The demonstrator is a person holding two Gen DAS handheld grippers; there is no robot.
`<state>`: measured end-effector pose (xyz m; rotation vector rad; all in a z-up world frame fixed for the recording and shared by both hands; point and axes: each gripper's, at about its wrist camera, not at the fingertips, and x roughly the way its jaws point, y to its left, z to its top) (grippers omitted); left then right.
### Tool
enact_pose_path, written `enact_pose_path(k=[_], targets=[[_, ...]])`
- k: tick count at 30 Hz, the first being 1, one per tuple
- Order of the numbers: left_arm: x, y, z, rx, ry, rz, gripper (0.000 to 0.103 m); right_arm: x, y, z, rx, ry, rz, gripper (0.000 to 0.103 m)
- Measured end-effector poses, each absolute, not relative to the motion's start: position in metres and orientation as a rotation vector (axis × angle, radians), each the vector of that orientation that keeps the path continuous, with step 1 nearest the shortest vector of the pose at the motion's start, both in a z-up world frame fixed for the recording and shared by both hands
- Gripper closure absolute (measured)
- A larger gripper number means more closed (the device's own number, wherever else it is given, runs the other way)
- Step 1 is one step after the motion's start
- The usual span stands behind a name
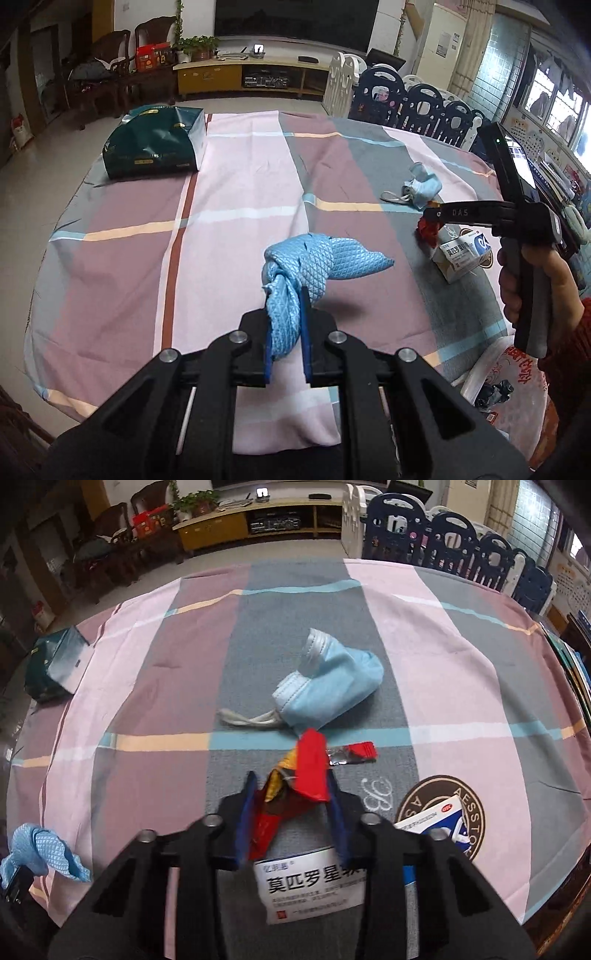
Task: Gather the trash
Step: 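Grasp the blue knotted cloth with the left tool while the right grasps the red wrapper, then carry the red wrapper over the wastebasket and open the right tool while the left holds the blue cloth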
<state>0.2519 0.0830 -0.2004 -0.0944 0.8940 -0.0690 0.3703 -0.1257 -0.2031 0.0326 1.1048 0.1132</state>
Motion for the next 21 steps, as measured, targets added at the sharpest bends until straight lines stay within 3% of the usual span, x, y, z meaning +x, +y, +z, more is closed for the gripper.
enact_pose_path(k=[3,21], targets=[[0.243,0.088,-0.195,-0.107,0.881,-0.071,0.090,0.360,-0.116,-0.194,0.045,1.095,0.142,0.076],[0.169,0.099,-0.133,-0.070,0.732,0.005,0.090,0.188,-0.102,-0.093,0.075,0.902,0.203,0.076]])
